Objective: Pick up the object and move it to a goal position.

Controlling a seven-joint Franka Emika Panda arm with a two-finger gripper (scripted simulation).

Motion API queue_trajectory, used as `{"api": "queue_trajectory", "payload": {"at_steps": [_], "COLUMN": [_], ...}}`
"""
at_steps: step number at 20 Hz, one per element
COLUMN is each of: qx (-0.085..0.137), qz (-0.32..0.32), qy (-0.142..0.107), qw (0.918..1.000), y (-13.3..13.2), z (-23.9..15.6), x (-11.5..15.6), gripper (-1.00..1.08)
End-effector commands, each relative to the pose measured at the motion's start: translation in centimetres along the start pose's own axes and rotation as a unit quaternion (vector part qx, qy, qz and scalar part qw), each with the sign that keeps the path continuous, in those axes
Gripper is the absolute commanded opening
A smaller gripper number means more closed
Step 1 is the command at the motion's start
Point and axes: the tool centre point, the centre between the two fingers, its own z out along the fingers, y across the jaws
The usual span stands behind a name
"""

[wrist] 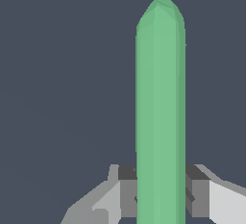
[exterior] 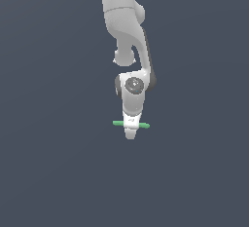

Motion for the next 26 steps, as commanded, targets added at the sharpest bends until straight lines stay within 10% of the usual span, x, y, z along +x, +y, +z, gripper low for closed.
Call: {"api": "queue_trajectory", "payload": {"at_steps": [1,26], "qx": [0.0,0.0], "qz": [0.0,0.0], "qy": [0.0,0.001], "qw": [1.0,1.0], "y": [0.0,6.3], "z": [0.0,-5.8], "x": [0.0,-4.3], "gripper": [-1.0,-1.0]}}
